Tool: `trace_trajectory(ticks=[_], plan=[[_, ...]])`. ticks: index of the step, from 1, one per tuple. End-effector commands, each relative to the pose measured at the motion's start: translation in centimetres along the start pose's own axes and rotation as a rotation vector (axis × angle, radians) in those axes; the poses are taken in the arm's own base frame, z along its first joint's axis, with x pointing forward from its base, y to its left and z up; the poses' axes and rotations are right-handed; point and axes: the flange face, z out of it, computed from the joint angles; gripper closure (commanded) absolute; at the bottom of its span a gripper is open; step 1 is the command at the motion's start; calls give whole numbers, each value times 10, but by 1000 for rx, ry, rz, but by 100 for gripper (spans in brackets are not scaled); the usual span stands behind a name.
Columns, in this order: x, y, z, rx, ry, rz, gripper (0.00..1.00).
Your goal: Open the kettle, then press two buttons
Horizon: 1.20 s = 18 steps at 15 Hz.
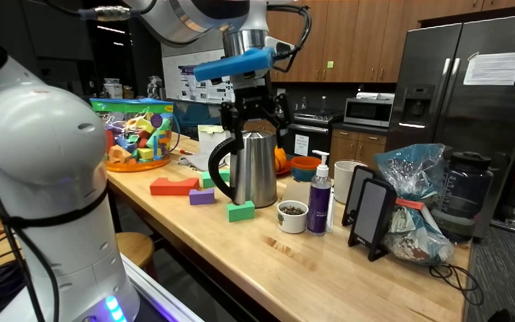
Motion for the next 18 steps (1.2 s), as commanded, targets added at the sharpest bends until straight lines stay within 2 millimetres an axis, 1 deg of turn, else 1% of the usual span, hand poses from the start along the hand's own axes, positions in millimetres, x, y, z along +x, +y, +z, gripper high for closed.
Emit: trace_trajectory(ticks=[1, 3, 6, 11, 13, 14, 15, 16, 18], plan=[[21, -32, -26, -57, 118, -129, 0], [32, -51, -38, -87, 169, -226, 0], [41, -75, -53, -104, 238, -371, 0], [42, -110, -87, -151, 380, -584, 0], [47, -126, -99, -159, 447, -664, 0], [53, -135, -105, -169, 494, -689, 0], [58, -144, -107, -180, 515, -614, 0], [53, -132, -102, -170, 466, -634, 0], [56, -142, -107, -182, 498, -628, 0]])
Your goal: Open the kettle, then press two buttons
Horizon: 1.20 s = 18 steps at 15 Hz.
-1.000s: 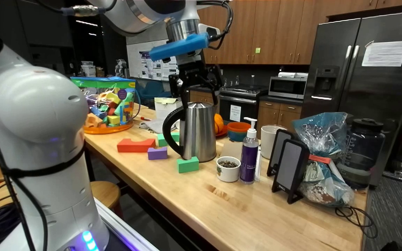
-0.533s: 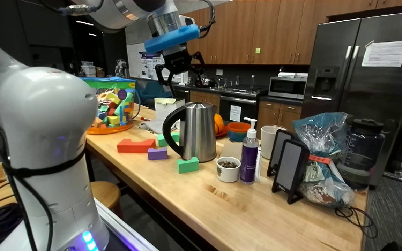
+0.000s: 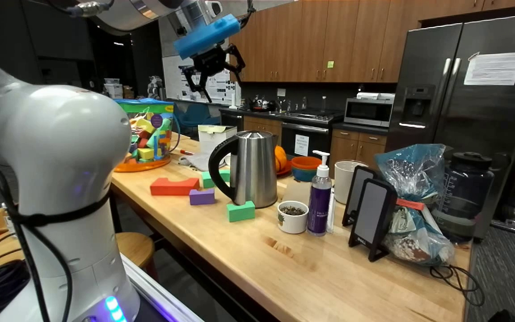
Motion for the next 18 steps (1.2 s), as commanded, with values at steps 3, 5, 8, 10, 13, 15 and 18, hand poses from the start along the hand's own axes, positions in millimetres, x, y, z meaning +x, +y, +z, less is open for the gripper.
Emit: trace_trajectory(ticks=[3, 5, 8, 10, 13, 15, 18], plan=[[3, -2, 0, -4, 0, 1, 0], [5, 0, -1, -32, 10, -45, 0], [8, 7, -4, -62, 22, -203, 0], [7, 15, -5, -66, 53, -285, 0], [5, 30, 0, -32, 121, -373, 0], [4, 41, 6, -56, 129, -428, 0], [6, 51, 27, -85, 90, -502, 0]])
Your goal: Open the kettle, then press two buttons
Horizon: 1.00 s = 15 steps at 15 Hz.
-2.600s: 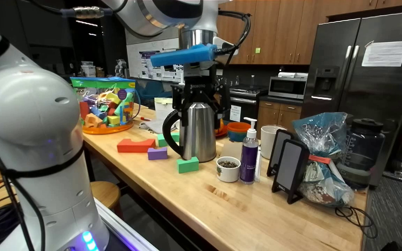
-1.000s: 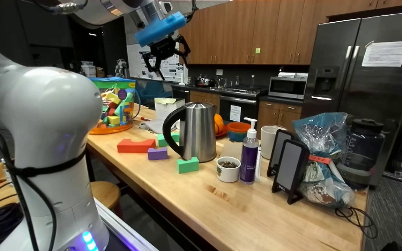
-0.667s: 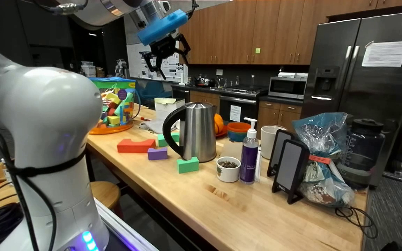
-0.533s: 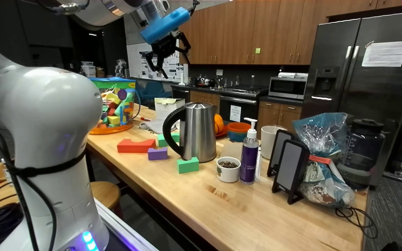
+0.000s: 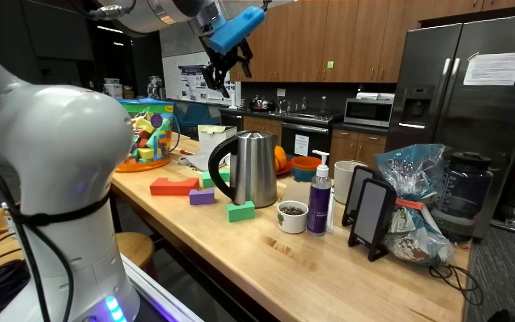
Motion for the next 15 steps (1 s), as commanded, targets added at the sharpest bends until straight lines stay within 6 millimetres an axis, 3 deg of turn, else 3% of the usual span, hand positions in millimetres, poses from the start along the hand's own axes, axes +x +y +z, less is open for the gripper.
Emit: trace_trajectory(ticks=[1, 9, 15], plan=[[-1, 18, 30, -3, -44, -81, 0], [2, 29, 87, 85, -121, -85, 0], [-1, 33, 103, 127, -163, -18, 0]])
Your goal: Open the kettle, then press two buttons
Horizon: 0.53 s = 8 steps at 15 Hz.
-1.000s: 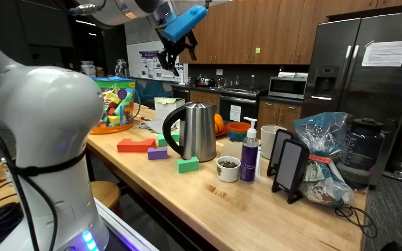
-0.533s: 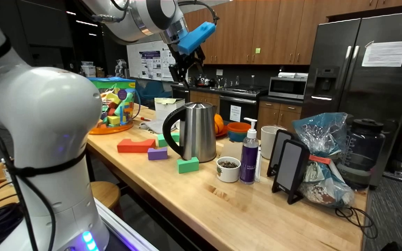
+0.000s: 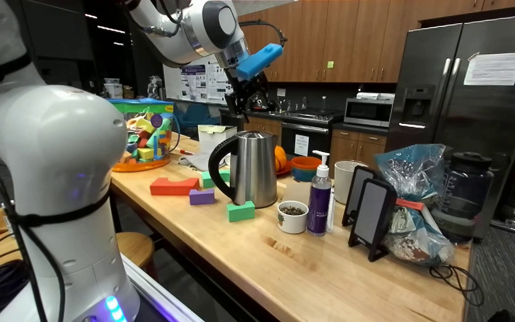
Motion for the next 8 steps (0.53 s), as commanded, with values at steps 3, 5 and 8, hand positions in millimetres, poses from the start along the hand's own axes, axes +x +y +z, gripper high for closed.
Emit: trace_trajectory(ticks=[3, 5, 8], plan=[[-2, 10, 4, 22, -7, 65, 0], [-1, 10, 5, 37, -5, 84, 0], [-1, 6, 7, 63, -14, 109, 0]])
